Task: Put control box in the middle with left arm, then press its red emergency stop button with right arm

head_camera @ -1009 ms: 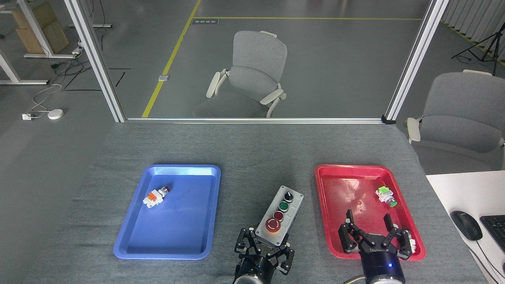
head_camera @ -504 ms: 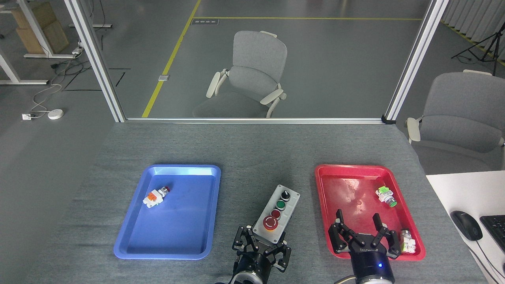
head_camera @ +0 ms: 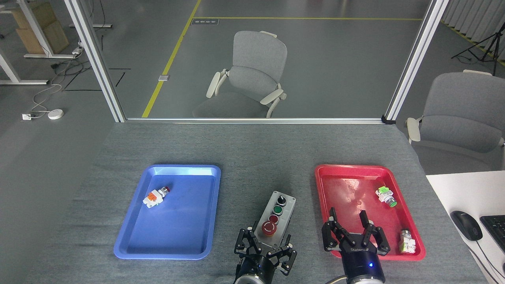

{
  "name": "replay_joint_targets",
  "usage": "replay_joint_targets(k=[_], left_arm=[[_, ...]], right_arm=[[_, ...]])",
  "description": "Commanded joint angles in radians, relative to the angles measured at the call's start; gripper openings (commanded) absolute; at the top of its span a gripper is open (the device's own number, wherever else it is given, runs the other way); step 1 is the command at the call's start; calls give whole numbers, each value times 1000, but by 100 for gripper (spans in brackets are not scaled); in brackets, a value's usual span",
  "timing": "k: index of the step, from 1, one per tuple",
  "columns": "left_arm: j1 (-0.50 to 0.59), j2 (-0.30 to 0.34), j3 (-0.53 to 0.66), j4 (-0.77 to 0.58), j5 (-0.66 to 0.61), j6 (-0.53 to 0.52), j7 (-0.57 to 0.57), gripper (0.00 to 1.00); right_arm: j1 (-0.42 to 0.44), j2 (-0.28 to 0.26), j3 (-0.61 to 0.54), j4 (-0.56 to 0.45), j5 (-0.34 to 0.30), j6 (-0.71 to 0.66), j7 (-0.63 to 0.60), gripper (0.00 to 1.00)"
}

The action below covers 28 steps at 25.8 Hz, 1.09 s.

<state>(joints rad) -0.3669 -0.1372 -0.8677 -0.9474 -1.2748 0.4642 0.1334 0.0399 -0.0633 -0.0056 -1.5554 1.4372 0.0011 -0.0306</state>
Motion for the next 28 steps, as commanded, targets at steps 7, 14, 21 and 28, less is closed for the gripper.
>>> replay_joint_targets(k=[7, 14, 21, 28], left_arm=[[172, 149, 4, -275, -5, -2, 2, 98], [253, 278, 68, -468, -1, -6, 0, 99], [381, 384, 337, -680, 8, -93, -1, 99], [376, 367, 745, -709, 160, -389, -3, 99]], right_arm=[[0, 13, 81, 1, 29, -15, 3, 17], [0, 13, 159, 3, 51, -26, 3, 0], [-6, 51, 242, 95, 101, -16, 3, 0], [-69, 69, 309, 186, 115, 40, 0, 0]])
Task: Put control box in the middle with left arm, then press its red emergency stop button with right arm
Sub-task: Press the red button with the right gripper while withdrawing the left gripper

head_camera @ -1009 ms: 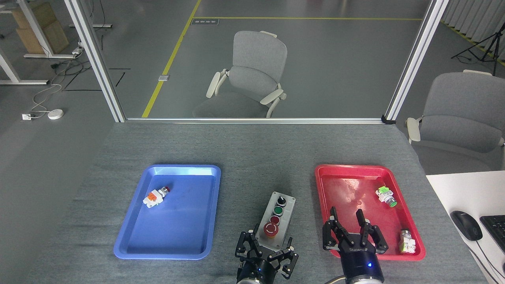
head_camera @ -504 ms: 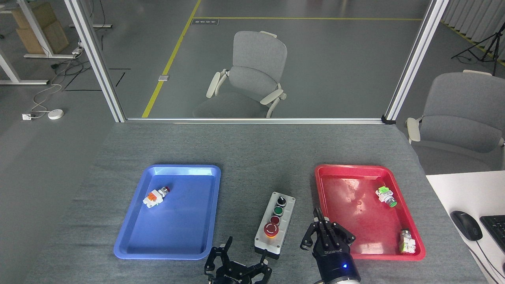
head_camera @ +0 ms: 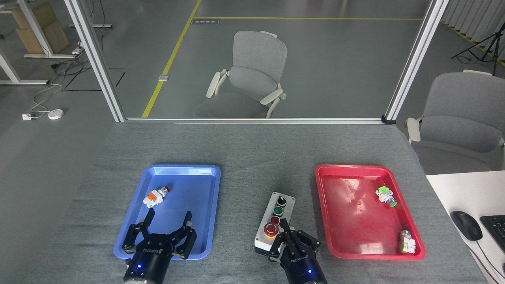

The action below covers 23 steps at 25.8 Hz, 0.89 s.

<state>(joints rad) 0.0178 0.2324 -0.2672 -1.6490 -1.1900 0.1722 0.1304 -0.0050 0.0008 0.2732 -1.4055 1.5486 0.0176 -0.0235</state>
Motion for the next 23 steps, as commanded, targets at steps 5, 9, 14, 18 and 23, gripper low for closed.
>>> replay_joint_targets(k=[5, 9, 14, 18, 23], left_arm=[[-61, 5, 259, -3, 101, -115, -2, 99], [-99, 15, 345, 5, 151, -135, -31, 99], [-104, 18, 399, 9, 262, -168, -103, 99], [-105, 18, 401, 34, 260, -165, -106, 99], [-124, 18, 401, 64, 259, -161, -109, 99]], right_arm=[[-41, 19, 46, 71, 5, 42, -6, 0], [-43, 15, 44, 114, 5, 42, -4, 0], [-43, 10, 44, 137, 5, 45, -4, 0], [-43, 10, 44, 143, 4, 56, -6, 0], [-44, 10, 40, 94, -4, 77, -27, 0]])
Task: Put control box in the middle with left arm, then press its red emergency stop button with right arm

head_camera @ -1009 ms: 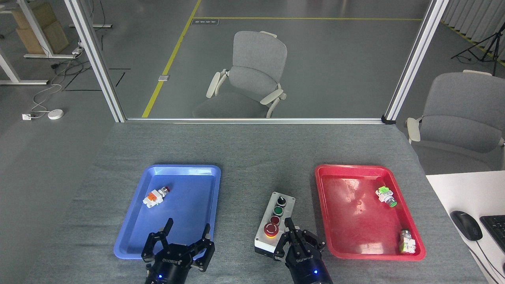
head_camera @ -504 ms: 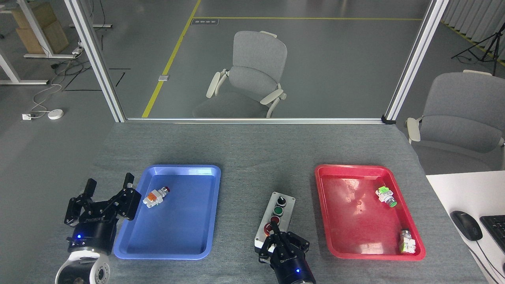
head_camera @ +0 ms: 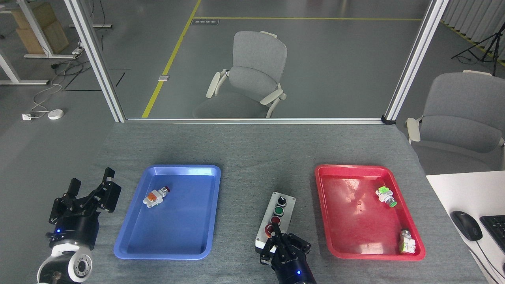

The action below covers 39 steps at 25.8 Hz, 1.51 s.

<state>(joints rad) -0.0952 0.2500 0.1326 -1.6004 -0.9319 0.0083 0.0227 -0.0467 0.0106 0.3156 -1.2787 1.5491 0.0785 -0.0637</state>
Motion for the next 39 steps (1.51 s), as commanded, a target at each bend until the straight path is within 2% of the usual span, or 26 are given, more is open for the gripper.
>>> replay_joint_targets(k=[1, 4, 5, 6, 8, 9, 11, 16, 20, 23, 27, 39], left_arm=[[-14, 0, 1, 20, 1, 2, -3, 99], [-17, 0, 1, 20, 7, -2, -21, 99], [-15, -2, 1, 20, 7, -2, -32, 99], [-15, -2, 1, 20, 8, -4, -41, 99], [-17, -2, 1, 20, 22, -4, -53, 99], [-17, -2, 1, 19, 33, -4, -58, 99], [-17, -2, 1, 17, 56, -4, -66, 99], [-20, -2, 1, 17, 97, -4, -79, 99], [-32, 0, 1, 19, 99, -4, -79, 99], [-32, 0, 1, 19, 99, -5, -81, 99], [-31, 0, 1, 19, 99, -5, -81, 99], [-26, 0, -2, 23, 96, -5, -79, 99]], right_arm=[[-2, 0, -6, -56, -4, 24, 13, 0], [-2, -3, -19, -108, -6, 32, 12, 1], [-2, -8, -32, -123, -4, 32, 12, 7], [-2, -14, -52, -139, -6, 30, 12, 20], [4, -24, -84, -166, -6, 30, 13, 62], [7, -29, -101, -179, -7, 30, 13, 79], [16, -43, -139, -198, -9, 29, 13, 96], [39, -92, -223, -232, -69, 11, 13, 98], [70, -110, -288, -260, -69, -2, 13, 98], [91, -147, -332, -280, -69, -2, 13, 98], [94, -172, -348, -280, -69, 7, 16, 98], [97, -167, -348, -281, -70, 0, 24, 98]])
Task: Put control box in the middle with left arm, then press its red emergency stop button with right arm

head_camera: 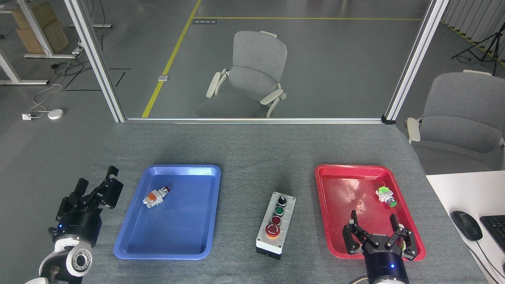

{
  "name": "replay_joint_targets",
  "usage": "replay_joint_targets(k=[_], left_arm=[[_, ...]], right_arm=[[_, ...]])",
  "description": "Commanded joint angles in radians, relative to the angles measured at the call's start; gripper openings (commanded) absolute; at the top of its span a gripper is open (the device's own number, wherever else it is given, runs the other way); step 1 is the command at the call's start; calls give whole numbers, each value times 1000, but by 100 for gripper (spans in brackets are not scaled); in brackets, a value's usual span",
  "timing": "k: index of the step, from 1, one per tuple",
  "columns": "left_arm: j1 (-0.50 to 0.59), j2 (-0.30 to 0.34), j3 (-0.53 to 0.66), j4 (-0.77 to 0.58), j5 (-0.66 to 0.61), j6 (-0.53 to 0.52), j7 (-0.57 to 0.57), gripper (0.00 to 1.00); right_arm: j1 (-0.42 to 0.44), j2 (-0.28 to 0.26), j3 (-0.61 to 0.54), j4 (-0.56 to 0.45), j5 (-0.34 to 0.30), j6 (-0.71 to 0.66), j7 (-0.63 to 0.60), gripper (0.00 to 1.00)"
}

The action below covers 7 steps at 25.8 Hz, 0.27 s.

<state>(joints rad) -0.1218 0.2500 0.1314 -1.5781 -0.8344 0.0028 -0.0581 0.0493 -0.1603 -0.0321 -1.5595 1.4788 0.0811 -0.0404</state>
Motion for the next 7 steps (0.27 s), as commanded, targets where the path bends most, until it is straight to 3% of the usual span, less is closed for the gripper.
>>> replay_joint_targets(k=[1, 7], left_arm=[[1, 0, -1, 0, -2, 0, 1, 99], [-2, -2, -1, 0, -3, 2, 1, 99]], right_arm=[[1, 5, 0, -2, 0, -3, 0, 98], [1, 13, 1, -2, -2, -3, -1, 98]])
